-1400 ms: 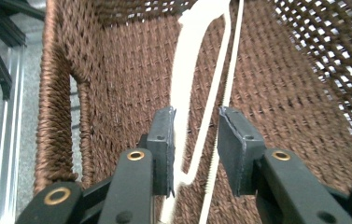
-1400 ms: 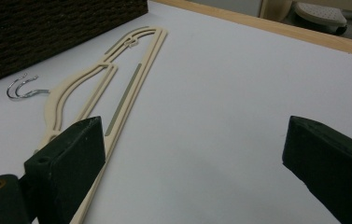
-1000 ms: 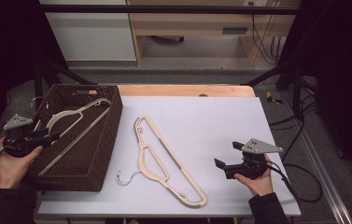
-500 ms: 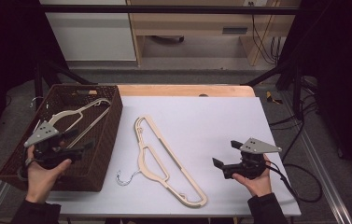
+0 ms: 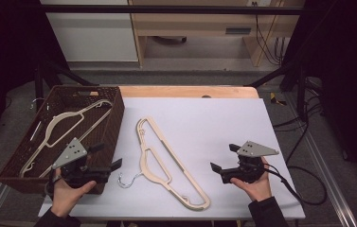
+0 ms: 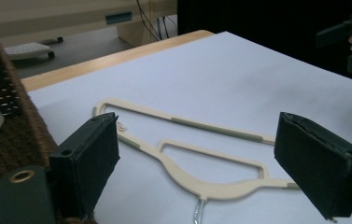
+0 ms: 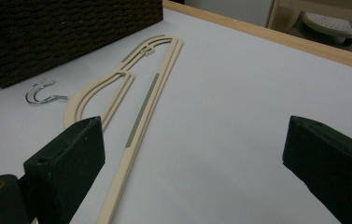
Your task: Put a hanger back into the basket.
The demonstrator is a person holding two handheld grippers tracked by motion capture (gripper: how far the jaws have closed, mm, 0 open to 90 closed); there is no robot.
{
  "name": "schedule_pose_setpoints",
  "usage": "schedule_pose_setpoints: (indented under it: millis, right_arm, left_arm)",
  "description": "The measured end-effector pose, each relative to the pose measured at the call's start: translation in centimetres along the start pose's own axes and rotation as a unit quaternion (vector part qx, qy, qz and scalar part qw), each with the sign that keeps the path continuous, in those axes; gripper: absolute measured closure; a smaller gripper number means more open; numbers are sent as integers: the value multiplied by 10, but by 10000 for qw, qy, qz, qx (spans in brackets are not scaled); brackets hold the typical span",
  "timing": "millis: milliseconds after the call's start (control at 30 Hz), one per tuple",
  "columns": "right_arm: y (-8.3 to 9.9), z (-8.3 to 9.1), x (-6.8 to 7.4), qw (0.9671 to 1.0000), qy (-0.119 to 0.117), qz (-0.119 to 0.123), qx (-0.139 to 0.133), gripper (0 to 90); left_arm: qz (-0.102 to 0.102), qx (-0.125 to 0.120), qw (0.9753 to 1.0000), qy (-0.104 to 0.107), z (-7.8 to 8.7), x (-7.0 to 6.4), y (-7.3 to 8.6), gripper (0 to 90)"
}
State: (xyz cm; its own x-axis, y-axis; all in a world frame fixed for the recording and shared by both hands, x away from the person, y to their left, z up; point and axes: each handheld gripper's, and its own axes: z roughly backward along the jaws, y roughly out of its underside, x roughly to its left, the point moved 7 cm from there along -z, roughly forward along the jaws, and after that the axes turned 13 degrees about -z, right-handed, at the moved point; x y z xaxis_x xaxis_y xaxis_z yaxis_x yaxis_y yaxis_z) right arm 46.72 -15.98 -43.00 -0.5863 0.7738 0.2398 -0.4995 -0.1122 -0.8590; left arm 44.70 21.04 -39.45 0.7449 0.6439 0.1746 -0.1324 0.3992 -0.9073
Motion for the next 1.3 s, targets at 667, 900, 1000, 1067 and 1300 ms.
schedule_pose_setpoints:
  millis: [667,900,1000,1067,1300]
  right_arm:
    - [8,-7,8,9997,-114,82,187,59]
    - [11,-12,10,9994,-128,99,300,59]
    - [12,-13,11,9994,-136,107,307,59]
    - [12,-13,11,9994,-127,105,314,59]
    - [13,-15,11,9992,-129,109,350,59]
  left_arm:
    - [-332,907,9935,594,-42,-34,35,227]
    - [-376,1453,9862,699,-59,-37,58,343]
    - [-339,1634,9837,675,-65,-37,66,382]
    - [-359,1754,9818,628,-69,-37,71,422]
    - [-430,2120,9750,507,-79,-32,86,568]
